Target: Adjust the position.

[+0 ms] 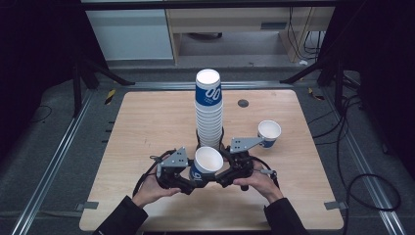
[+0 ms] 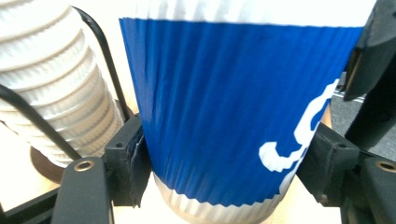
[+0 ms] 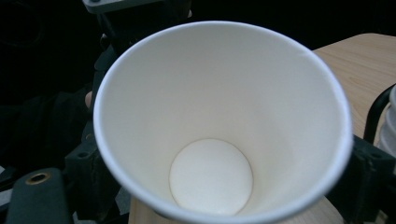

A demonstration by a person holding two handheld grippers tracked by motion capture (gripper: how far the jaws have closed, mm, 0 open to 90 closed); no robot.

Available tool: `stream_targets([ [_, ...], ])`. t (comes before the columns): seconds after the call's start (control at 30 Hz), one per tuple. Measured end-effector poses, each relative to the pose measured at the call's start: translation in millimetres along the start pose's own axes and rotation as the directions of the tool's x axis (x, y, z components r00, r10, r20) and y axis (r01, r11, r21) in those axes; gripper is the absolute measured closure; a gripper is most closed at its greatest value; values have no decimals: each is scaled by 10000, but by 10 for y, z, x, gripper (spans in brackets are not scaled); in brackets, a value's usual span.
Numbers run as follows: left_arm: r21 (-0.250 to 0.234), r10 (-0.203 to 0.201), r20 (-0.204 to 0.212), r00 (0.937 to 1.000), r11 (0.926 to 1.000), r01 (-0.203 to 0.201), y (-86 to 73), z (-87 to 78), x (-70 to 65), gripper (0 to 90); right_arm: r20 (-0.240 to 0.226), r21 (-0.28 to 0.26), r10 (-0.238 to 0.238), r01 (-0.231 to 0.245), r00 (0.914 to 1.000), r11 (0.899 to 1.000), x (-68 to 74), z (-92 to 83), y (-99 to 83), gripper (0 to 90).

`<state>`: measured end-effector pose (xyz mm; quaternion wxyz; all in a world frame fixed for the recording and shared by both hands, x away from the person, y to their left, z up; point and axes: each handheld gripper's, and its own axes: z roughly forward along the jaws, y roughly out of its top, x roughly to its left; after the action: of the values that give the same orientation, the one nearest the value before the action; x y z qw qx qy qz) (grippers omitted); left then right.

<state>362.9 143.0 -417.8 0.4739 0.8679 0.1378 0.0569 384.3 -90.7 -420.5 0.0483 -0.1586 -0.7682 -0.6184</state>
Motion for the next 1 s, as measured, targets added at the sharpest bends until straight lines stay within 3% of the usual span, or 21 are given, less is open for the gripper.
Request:
stream_targets([
  [0.2, 92, -27, -15, 10000, 10000, 27, 0, 20, -7, 277, -249, -65, 115, -116, 9996, 9999, 4, 40, -20, 182],
  [0.57, -68, -143, 86, 9999, 9999, 143, 4, -6, 1, 269, -255, -296, -1, -7, 9997, 9996, 4, 25, -21, 211],
  [0.7, 215, -225, 195, 9996, 9995, 220, -16, 0, 25, 221, -230, -508, -41, 29, 9997, 9987, 9, -21, 5, 210],
  [0.97, 216, -623, -82, 9980, 9978, 624, -90, -97, 152, 204, 640, -949, -28, 89, 9979, 9954, -52, -275, 66, 207],
  [1.0, 168, -711, -144, 9974, 9973, 713, -98, -113, 174, 203, 1057, -956, -45, 147, 9944, 9953, -73, -341, 70, 207],
])
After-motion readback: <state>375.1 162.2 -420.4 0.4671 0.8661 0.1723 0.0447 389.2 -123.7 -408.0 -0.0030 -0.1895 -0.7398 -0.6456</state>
